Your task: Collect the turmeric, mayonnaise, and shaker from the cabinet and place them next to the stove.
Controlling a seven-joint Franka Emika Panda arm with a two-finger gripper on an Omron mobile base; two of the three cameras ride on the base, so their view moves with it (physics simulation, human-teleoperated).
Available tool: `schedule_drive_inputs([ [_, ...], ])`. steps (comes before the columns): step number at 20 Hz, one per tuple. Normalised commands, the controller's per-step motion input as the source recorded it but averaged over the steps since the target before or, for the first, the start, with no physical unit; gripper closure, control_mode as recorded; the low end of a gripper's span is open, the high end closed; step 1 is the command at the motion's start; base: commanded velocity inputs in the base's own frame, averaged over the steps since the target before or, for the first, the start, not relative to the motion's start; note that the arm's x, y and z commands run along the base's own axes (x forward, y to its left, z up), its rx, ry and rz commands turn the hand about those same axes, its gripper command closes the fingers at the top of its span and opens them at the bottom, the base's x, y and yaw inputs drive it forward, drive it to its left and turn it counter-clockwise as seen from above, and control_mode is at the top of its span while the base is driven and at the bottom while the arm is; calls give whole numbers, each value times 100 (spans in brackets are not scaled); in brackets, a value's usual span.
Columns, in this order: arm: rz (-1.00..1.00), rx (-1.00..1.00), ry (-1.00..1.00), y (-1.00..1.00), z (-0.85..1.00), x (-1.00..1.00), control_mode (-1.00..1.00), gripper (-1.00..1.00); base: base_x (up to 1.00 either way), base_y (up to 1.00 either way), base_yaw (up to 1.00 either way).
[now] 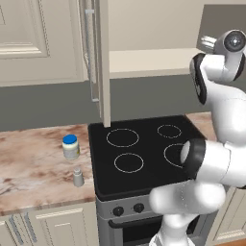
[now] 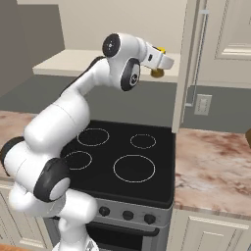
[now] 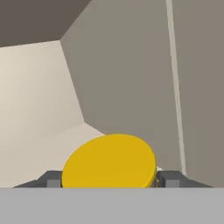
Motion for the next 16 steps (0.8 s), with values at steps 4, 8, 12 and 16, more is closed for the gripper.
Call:
schedule_drive_inputs([
  [4, -13, 0, 0, 60, 0, -99, -100, 100, 0, 0, 0],
  [8, -16, 0, 0, 51, 0, -96, -100, 100, 0, 0, 0],
  [12, -22, 0, 0, 12, -11, -70, -100, 100, 0, 0, 0],
  [16, -25, 0, 0, -9, -40, -34, -100, 100, 0, 0, 0],
])
